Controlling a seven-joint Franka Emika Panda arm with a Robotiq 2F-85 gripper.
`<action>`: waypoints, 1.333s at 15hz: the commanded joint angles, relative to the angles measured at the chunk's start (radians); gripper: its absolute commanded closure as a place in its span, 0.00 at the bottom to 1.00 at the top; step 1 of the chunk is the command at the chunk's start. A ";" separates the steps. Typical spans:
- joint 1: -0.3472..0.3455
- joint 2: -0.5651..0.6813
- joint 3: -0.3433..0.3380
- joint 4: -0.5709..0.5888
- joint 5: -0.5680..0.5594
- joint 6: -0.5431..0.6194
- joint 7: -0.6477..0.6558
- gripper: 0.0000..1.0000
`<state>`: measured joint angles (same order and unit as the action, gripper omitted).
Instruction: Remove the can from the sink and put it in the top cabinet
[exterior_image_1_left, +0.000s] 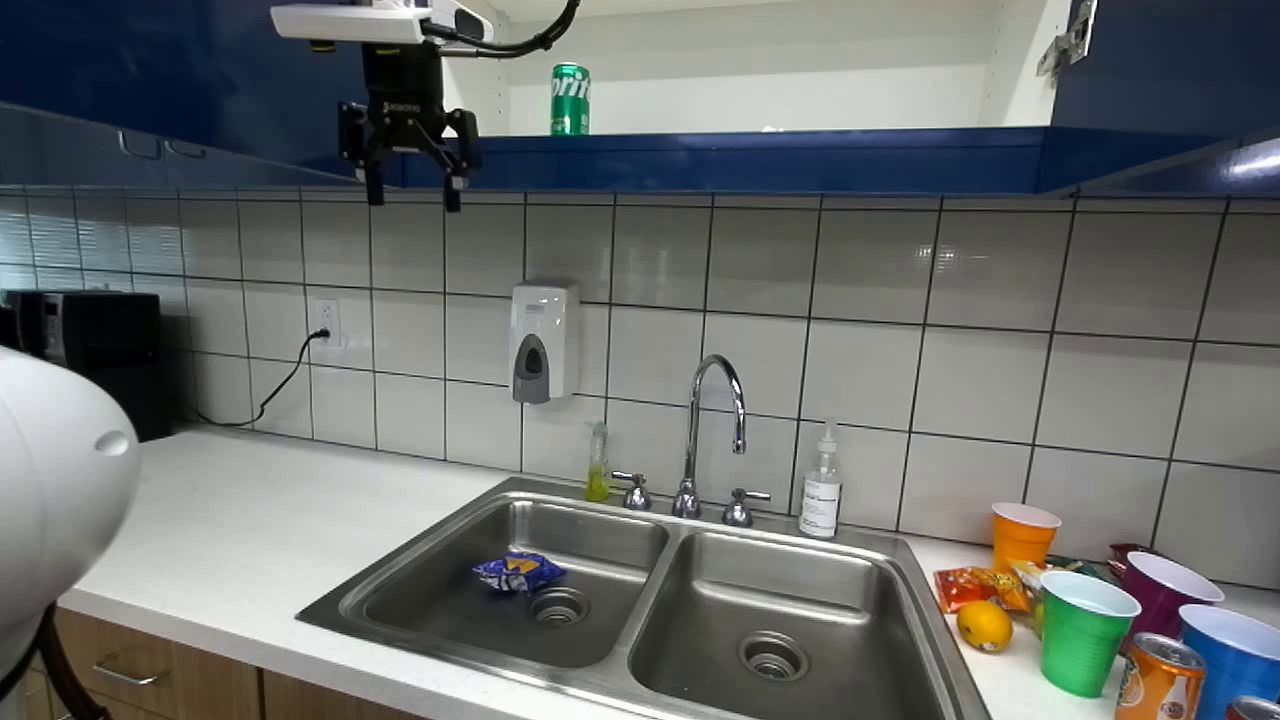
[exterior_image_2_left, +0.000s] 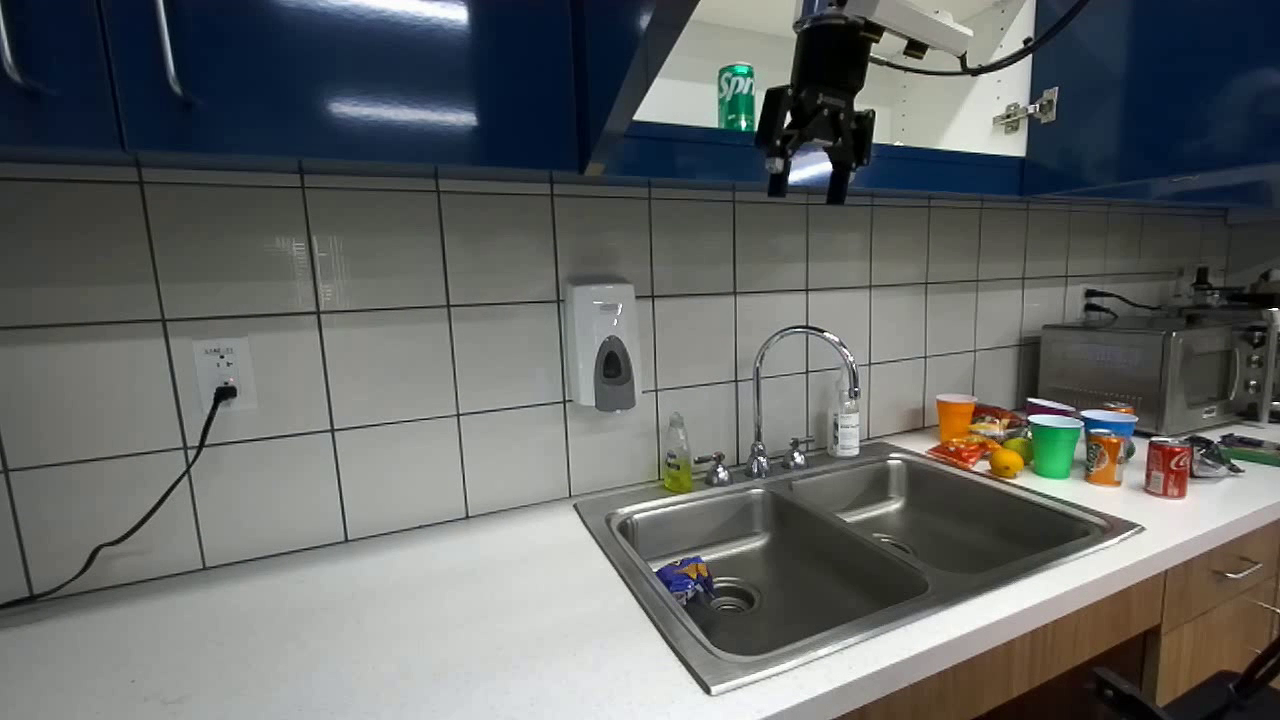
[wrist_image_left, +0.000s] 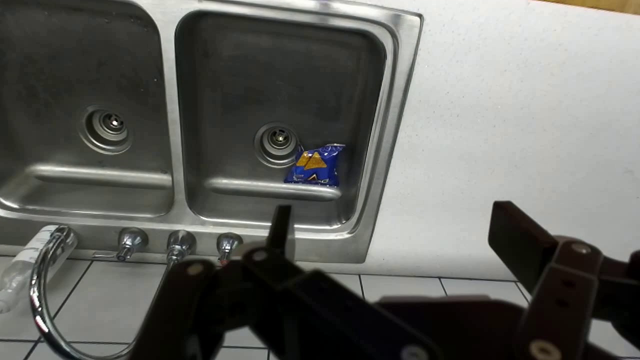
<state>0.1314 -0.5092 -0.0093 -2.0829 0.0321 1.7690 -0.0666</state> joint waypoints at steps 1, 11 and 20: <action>-0.020 -0.040 0.021 -0.071 0.027 0.039 0.004 0.00; -0.030 -0.039 0.031 -0.208 -0.005 0.163 0.013 0.00; -0.030 -0.004 0.028 -0.304 0.004 0.282 0.011 0.00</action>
<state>0.1244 -0.5170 -0.0011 -2.3673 0.0370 2.0160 -0.0666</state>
